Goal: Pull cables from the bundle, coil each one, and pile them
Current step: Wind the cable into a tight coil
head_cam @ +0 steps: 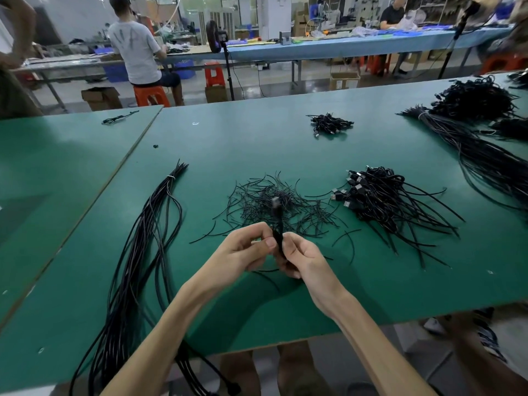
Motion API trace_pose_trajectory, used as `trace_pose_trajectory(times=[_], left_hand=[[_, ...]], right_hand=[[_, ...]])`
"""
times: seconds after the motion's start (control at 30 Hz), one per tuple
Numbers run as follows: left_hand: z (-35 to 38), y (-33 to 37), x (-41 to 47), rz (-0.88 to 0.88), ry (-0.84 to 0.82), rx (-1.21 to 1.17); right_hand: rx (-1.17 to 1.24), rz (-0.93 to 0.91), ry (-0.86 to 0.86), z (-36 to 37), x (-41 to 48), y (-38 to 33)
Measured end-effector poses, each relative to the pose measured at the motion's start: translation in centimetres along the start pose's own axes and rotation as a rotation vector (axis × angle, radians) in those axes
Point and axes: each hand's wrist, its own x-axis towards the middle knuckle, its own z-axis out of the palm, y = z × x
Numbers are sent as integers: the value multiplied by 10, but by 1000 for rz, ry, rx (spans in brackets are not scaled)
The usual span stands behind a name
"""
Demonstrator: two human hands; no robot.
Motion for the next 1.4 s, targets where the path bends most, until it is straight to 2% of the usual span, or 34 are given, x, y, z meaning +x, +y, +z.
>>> trace_pose_trajectory(times=[0.27, 0.37, 0.47, 0.57, 0.67, 0.73, 1.0, 1.2, 1.33, 1.4], left_hand=[[2, -1, -2, -34, -34, -139], [2, 3, -3, -4, -76, -116], [0, 12, -2, 14, -76, -7], [-4, 18, 0, 59, -62, 114], [-6, 17, 2, 133, -26, 427], [-6, 13, 1, 139, -29, 545], [-13, 4, 4, 184, 18, 729], [-13, -7, -1, 184, 87, 589], [-4, -10, -3, 16, 133, 114], [1, -9, -4, -26, 180, 16]], right_hand=[[-45, -156, 60, -3, 1, 5], [-30, -159, 105, -4, 3, 7], [24, -97, 180, -3, 2, 6], [86, -28, 138, 0, 1, 6], [163, 64, 163, 1, 1, 3], [178, 79, 134, 0, 4, 1], [133, 46, -8, -5, 3, -5], [74, 47, 17, -5, 2, -3], [101, 0, 41, -5, 1, 1], [43, -61, 79, -4, 2, 4]])
